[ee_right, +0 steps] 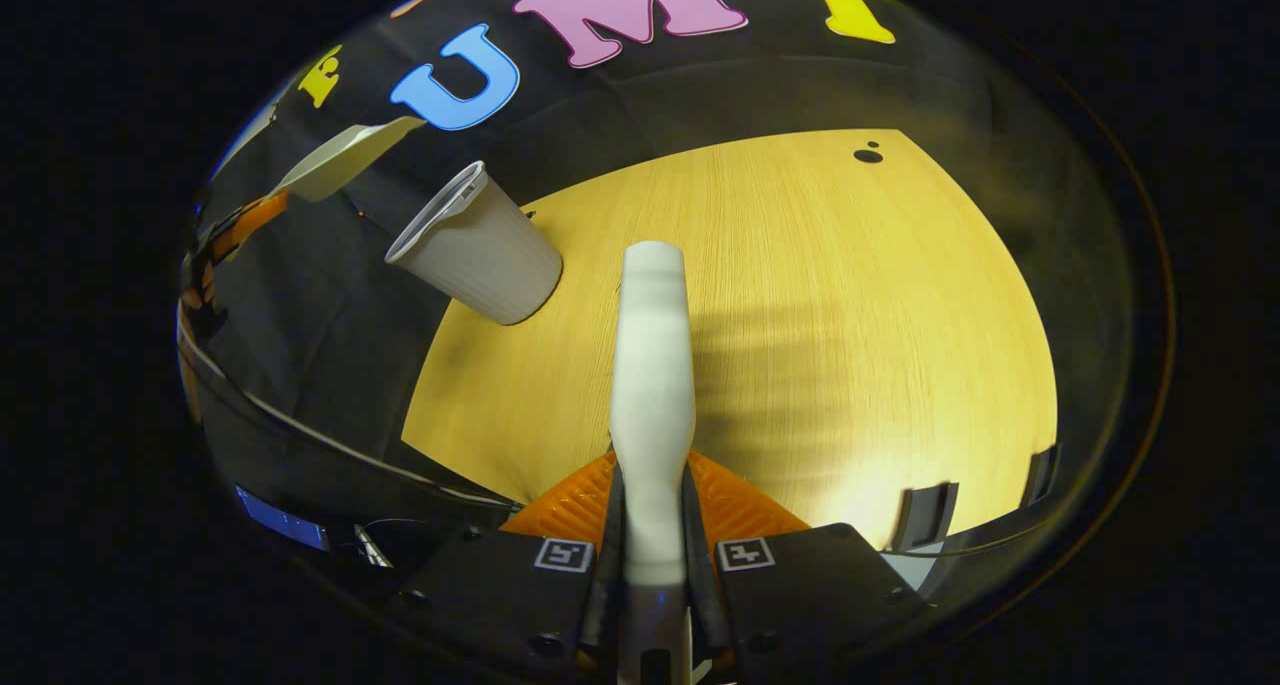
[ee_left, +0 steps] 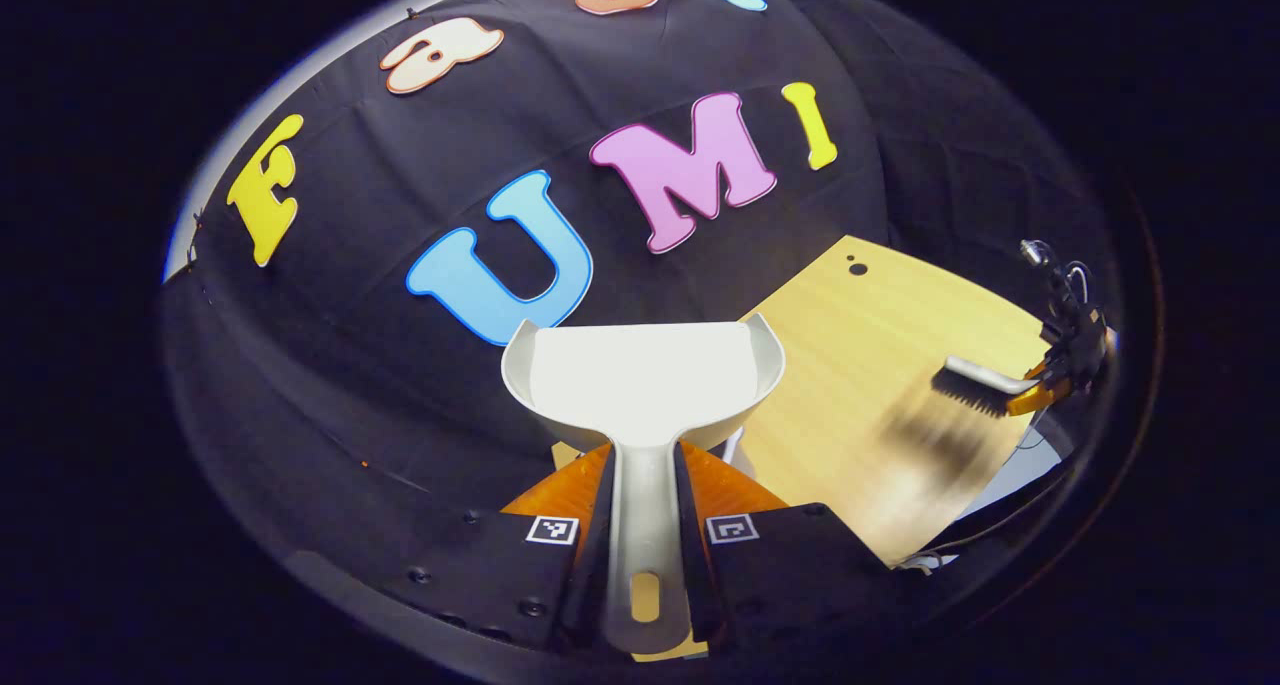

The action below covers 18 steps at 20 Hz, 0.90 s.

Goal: Pick up the small broom and dustpan from the desktop, sweep the trash into the dustpan with the broom, and then empty the trash into the garbage bin.

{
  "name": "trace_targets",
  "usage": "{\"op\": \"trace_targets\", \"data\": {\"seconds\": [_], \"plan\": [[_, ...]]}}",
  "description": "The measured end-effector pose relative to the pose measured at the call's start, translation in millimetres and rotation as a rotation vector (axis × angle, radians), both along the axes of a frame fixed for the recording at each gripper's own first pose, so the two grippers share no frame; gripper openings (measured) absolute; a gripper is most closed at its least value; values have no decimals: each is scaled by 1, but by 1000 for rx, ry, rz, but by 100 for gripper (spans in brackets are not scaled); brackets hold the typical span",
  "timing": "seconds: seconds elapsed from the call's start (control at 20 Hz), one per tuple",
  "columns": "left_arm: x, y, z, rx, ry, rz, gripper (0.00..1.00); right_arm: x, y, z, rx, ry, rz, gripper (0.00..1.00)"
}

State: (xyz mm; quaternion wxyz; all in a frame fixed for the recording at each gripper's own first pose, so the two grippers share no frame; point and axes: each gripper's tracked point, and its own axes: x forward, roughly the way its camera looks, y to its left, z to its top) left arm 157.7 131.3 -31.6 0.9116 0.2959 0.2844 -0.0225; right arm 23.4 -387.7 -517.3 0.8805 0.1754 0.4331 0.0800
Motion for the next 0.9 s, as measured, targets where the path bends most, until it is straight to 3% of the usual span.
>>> {"op": "trace_targets", "data": {"seconds": [0.15,0.25,0.4,0.55,0.7,0.9], "plan": [[-34,-56,-40,-181,37,-88,30,12,-3,1,-23,-36,-39,31],[-53,-90,-77,-330,86,-105,30,13,-3,-7,-37,-30,-51,31],[-59,-117,-135,-425,128,-114,30,10,-4,-34,-79,16,-43,31],[-54,-131,-205,-500,163,-46,30,8,-10,-67,-196,58,3,31],[-39,-136,-275,-561,151,101,30,10,0,-94,-177,124,1,31],[-35,-118,-360,-465,161,218,30,32,1,-113,-231,158,-11,31]]}}
